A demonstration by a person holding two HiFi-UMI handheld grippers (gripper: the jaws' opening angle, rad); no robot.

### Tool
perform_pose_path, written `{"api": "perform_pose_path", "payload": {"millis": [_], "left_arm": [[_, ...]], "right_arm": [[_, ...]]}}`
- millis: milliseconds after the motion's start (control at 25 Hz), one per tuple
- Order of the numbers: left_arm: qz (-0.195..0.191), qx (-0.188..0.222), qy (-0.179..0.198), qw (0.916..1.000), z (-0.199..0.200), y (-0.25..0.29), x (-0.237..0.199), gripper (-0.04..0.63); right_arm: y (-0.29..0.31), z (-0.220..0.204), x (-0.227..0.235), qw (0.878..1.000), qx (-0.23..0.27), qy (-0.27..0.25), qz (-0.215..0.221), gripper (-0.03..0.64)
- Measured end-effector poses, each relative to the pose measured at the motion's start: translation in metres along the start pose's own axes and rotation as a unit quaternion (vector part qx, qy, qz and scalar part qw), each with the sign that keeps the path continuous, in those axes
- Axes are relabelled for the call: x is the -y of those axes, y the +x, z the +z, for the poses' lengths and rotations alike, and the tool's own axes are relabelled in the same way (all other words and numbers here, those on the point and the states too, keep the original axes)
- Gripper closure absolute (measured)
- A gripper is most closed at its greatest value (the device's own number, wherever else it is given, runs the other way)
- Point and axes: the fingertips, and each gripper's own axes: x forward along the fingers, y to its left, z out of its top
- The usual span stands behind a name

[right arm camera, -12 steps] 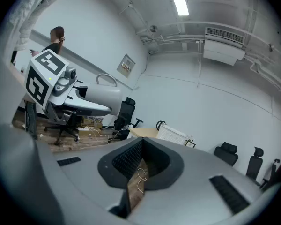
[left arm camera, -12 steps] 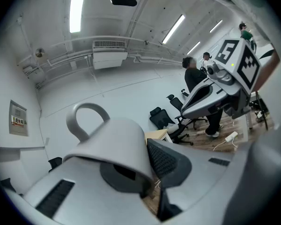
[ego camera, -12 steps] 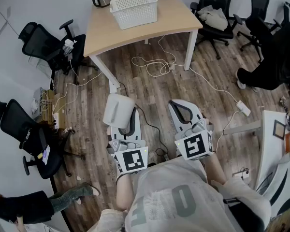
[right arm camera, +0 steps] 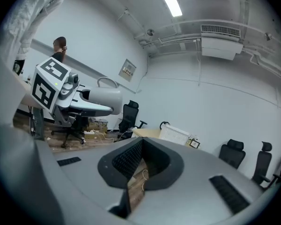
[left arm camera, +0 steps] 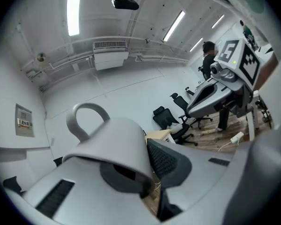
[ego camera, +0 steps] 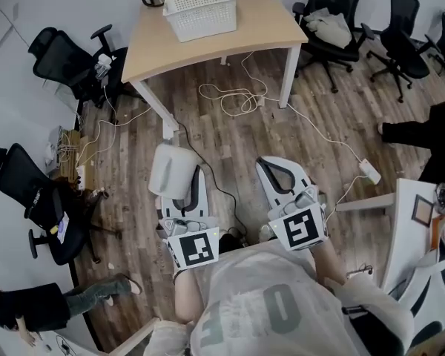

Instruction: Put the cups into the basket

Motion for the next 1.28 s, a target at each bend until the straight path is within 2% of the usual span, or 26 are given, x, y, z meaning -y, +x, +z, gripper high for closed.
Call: {"api": "perform_pose_path", "payload": {"millis": [80, 200, 280, 520, 680, 800, 1080, 1280], "left_arm": [[0.022, -0.006, -0.013, 0.9997, 0.000, 0.005, -0.001, 0.545], [0.030, -0.011, 0.012, 0.9994, 0.006, 0.014, -0.007, 0.545], [0.046, -0.018, 0.006, 0.9988, 0.004, 0.018, -0.017, 0.545], [0.068, -0.030, -0.014, 0.9971, -0.024, 0.057, -0.045, 0.545], [0.066, -0.020, -0.029, 0.9972, -0.051, 0.115, -0.072, 0.545], [0.054, -0.006, -0.025, 0.9982, -0.063, 0.166, -0.099, 0.545], [0.009, 0.012, -0.018, 0.9997, -0.086, 0.285, -0.183, 0.545], [-0.016, 0.026, -0.021, 0.9993, -0.106, 0.351, -0.243, 0.545]], "right_arm": [[-0.004, -0.010, 0.010, 1.000, 0.006, 0.011, 0.002, 0.618], [-0.012, -0.013, 0.024, 1.000, 0.012, 0.011, 0.008, 0.618], [-0.012, -0.017, 0.028, 0.999, 0.014, 0.028, 0.018, 0.618], [0.035, -0.040, 0.042, 0.999, -0.010, 0.019, 0.028, 0.618], [0.089, -0.045, 0.058, 0.999, -0.029, -0.001, 0.022, 0.618], [0.137, -0.040, 0.079, 0.999, -0.041, -0.012, 0.013, 0.618], [0.284, -0.002, 0.132, 0.999, -0.042, -0.011, -0.003, 0.618], [0.379, 0.025, 0.160, 0.999, -0.036, -0.015, -0.018, 0.618]]}}
